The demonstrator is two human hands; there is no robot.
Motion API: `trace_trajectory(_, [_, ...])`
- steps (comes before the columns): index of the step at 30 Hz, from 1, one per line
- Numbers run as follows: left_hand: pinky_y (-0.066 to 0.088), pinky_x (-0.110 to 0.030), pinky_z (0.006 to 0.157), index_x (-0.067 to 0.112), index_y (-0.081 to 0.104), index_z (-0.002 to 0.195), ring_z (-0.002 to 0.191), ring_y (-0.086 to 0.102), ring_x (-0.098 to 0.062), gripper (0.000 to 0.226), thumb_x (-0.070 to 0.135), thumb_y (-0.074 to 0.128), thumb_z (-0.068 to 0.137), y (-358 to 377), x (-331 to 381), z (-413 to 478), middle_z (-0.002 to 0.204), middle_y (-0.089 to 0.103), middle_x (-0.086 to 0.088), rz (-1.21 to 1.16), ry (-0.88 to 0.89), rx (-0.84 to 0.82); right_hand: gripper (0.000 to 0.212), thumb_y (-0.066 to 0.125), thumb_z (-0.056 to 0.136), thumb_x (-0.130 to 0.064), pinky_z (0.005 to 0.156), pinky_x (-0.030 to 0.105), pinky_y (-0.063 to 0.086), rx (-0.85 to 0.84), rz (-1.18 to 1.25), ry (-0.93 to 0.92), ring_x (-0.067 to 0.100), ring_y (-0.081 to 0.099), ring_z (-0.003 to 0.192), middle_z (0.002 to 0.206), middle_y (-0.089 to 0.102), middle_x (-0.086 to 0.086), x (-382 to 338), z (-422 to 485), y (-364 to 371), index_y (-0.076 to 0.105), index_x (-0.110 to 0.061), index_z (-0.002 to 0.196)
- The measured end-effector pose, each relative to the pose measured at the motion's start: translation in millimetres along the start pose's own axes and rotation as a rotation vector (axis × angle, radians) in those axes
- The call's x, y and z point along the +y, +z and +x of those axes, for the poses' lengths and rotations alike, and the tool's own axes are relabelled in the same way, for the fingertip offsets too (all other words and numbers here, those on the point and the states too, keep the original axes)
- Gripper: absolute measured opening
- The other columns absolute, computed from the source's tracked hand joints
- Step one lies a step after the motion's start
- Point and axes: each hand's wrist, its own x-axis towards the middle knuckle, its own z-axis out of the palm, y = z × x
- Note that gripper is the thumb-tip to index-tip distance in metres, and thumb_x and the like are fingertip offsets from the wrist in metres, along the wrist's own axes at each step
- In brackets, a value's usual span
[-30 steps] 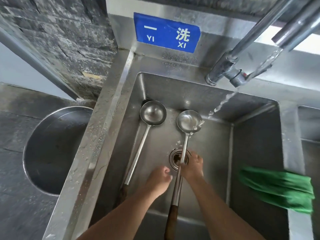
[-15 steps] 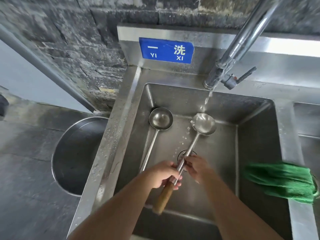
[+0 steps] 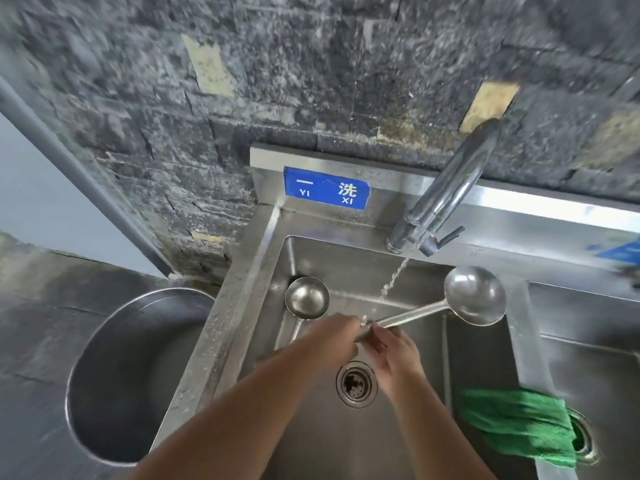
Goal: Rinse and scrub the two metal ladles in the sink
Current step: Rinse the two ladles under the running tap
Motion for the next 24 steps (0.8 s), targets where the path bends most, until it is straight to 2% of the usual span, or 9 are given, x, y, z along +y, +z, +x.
trace_trajectory(3, [0.052,-0.038,0.076,0.012,0.057,0.121,0.102,0.067,-0.033,0.029,0.015,0.059,0.093,-9.8,21.8,10.8,0.112,0.066,-0.012,0.140,0.044,0.116,0.011,0.053,0.096,0.005,0.089,0.039,0.054,-0.017,-0.155,-0.107,0.026,0.064,0.085,0.094,0.064,0.016,-17.6,0.0,3.6,0.057,-0.005,0.097])
trace_trajectory(6, [0.053,-0.040,0.084,0.011,0.052,0.127,0.106,0.065,-0.032,0.037,0.013,0.063,0.093,-18.8,43.1,20.7,0.115,0.065,-0.013,0.225,0.074,0.167,0.019,0.050,0.094,0.008,0.080,0.035,0.056,-0.069,-0.084,-0.142,0.028,0.063,0.091,0.103,0.065,0.019,-34.0,-4.4,4.6,0.053,-0.001,0.110])
trace_trajectory(8, [0.054,-0.039,0.083,0.014,0.052,0.127,0.102,0.066,-0.031,0.032,0.020,0.058,0.096,-22.7,47.2,23.2,0.110,0.067,-0.011,0.200,0.099,0.186,0.018,0.053,0.092,0.008,0.085,0.039,0.053,-0.069,-0.045,-0.157,0.031,0.064,0.094,0.103,0.065,0.018,-44.8,-5.6,1.1,0.054,-0.004,0.105])
trace_trajectory(10, [0.053,-0.039,0.080,0.013,0.055,0.125,0.098,0.067,-0.033,0.029,0.027,0.047,0.101,-26.2,40.8,19.1,0.107,0.068,-0.012,0.158,0.140,0.208,0.020,0.056,0.090,0.008,0.096,0.048,0.050,-0.058,0.018,-0.155,0.037,0.064,0.108,0.112,0.066,0.022,-50.7,-2.8,-4.0,0.055,-0.006,0.104])
trace_trajectory(13, [0.052,-0.038,0.076,0.014,0.057,0.119,0.096,0.067,-0.034,0.026,0.027,0.055,0.096,-31.8,22.9,4.6,0.105,0.068,-0.012,0.212,0.144,0.199,0.024,0.054,0.091,0.011,0.104,0.053,0.046,-0.069,0.055,-0.146,0.039,0.062,0.114,0.118,0.065,0.026,-47.5,-5.1,-6.7,0.053,-0.011,0.101])
trace_trajectory(16, [0.051,-0.038,0.078,0.017,0.057,0.118,0.103,0.065,-0.034,0.029,0.033,0.056,0.093,-34.9,10.0,-10.0,0.110,0.066,-0.011,0.166,0.066,0.192,0.021,0.053,0.090,0.010,0.087,0.044,0.056,-0.170,0.181,-0.126,0.034,0.067,0.094,0.098,0.067,0.021,-28.3,-16.2,10.7,0.055,-0.009,0.100])
trace_trajectory(19, [0.053,-0.041,0.078,0.022,0.057,0.119,0.102,0.066,-0.036,0.041,0.052,0.055,0.091,-31.6,-3.2,-21.0,0.109,0.065,-0.009,0.151,-0.014,0.171,0.010,0.052,0.095,-0.001,0.077,0.036,0.050,-0.188,0.374,-0.071,0.024,0.061,0.070,0.076,0.059,0.014,-5.3,-19.4,43.9,0.053,-0.008,0.087])
trace_trajectory(21, [0.055,-0.043,0.079,0.022,0.055,0.117,0.100,0.067,-0.037,0.045,0.056,0.054,0.088,-31.2,-15.2,-24.5,0.107,0.066,-0.007,0.174,-0.064,0.181,0.026,0.053,0.098,-0.017,0.074,0.034,0.046,-0.159,0.442,0.001,0.018,0.054,0.057,0.062,0.051,0.006,2.3,-18.2,63.8,0.051,-0.010,0.072])
trace_trajectory(24, [0.058,-0.042,0.075,0.025,0.056,0.105,0.090,0.069,-0.033,0.036,0.055,0.055,0.083,-35.4,-37.5,-30.1,0.094,0.067,-0.002,0.194,-0.104,0.195,0.047,0.063,0.094,-0.031,0.064,0.034,0.046,-0.088,0.520,0.178,0.017,0.043,0.046,0.045,0.041,0.002,2.5,-18.9,84.2,0.040,-0.014,0.056])
